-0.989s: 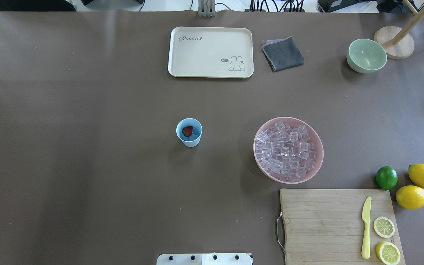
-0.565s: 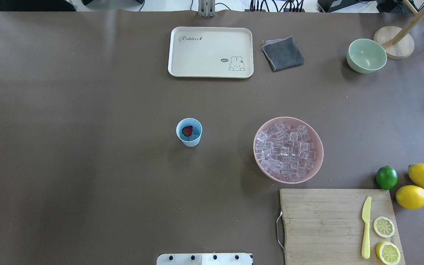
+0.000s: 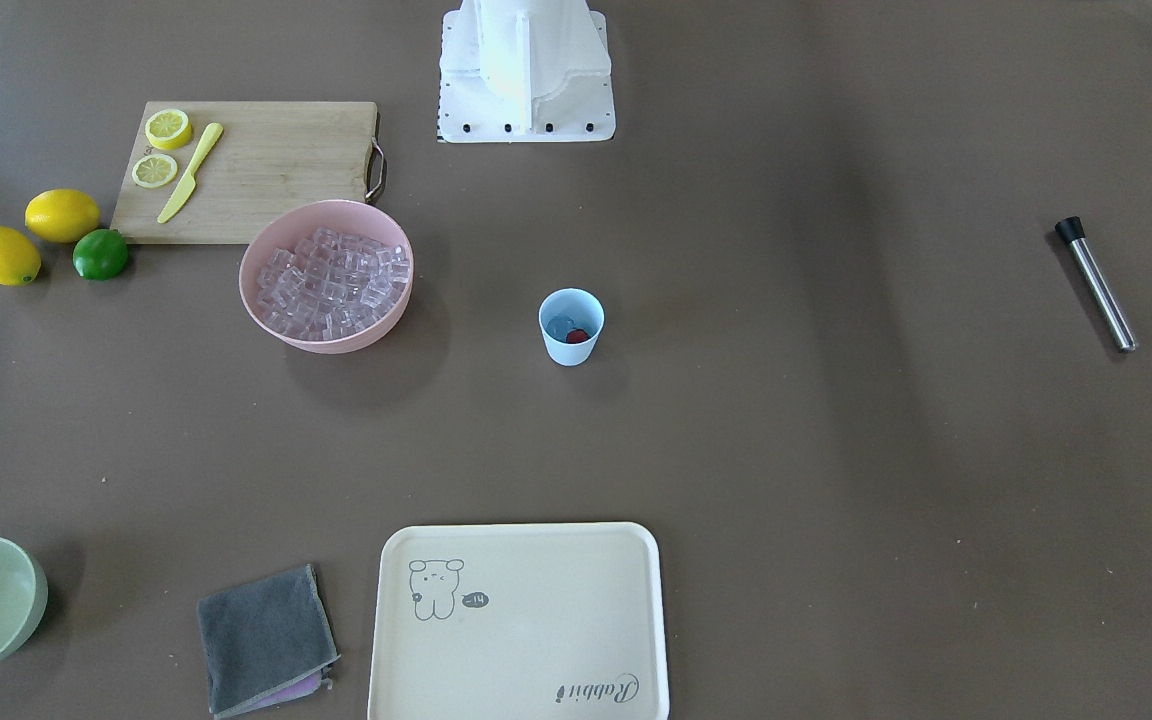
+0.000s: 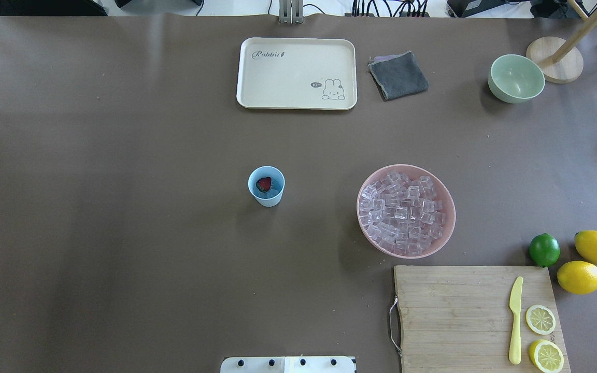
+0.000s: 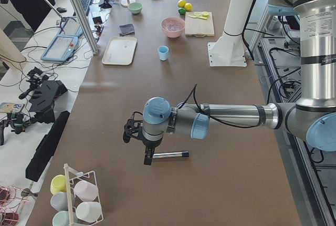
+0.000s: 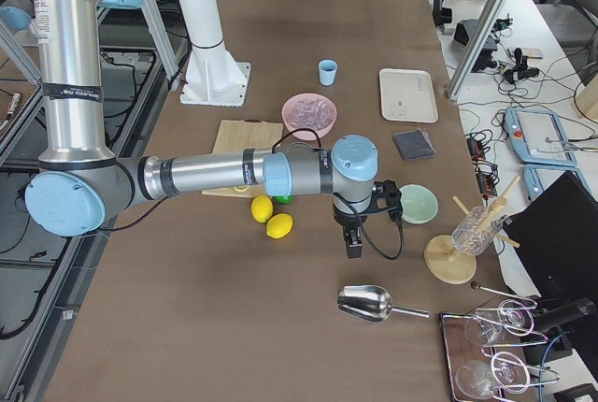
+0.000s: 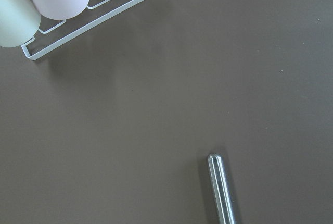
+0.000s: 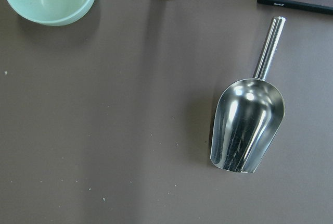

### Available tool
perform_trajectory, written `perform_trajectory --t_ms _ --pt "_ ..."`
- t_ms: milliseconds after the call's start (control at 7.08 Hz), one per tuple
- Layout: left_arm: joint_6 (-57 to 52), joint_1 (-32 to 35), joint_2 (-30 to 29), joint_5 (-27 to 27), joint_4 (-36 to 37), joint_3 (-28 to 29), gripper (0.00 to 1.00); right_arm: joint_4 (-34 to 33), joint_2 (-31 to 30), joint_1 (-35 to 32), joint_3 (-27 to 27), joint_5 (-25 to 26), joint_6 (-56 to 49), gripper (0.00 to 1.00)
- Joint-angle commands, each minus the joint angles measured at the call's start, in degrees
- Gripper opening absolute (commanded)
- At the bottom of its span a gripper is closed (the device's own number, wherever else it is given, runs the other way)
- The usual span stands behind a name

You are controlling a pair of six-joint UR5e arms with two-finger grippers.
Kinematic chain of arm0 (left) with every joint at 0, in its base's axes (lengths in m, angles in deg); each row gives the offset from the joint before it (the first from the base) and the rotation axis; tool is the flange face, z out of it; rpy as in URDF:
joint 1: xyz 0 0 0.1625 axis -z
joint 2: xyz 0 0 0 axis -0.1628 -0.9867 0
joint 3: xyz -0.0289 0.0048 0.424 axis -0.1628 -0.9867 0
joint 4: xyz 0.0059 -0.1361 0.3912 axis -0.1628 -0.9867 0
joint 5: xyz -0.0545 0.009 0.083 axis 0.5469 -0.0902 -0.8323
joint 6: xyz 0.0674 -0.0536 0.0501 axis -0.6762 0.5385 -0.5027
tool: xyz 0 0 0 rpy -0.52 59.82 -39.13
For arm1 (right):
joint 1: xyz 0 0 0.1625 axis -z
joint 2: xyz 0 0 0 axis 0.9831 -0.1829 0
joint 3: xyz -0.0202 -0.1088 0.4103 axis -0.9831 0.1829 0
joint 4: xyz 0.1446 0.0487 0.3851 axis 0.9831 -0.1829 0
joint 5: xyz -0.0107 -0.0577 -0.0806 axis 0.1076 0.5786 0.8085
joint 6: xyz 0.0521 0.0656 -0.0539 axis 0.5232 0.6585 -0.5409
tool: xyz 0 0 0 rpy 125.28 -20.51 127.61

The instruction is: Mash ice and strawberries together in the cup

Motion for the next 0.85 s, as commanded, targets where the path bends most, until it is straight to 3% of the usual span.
perform_trajectory --t_ms 0,283,707 --pt "0.09 -0.02 0.14 0.18 -0.01 -1.79 0.99 -0.09 0.8 1.32 1.58 2.86 -0.09 1.0" --pt "0.09 0.06 0.23 0.62 0.08 -2.33 0.99 0.0 5.96 2.38 9.37 2.46 -0.08 1.0" --pt "0.09 0.06 0.23 0.62 0.08 -2.07 0.99 0.0 6.25 2.38 8.45 2.28 0.18 1.0"
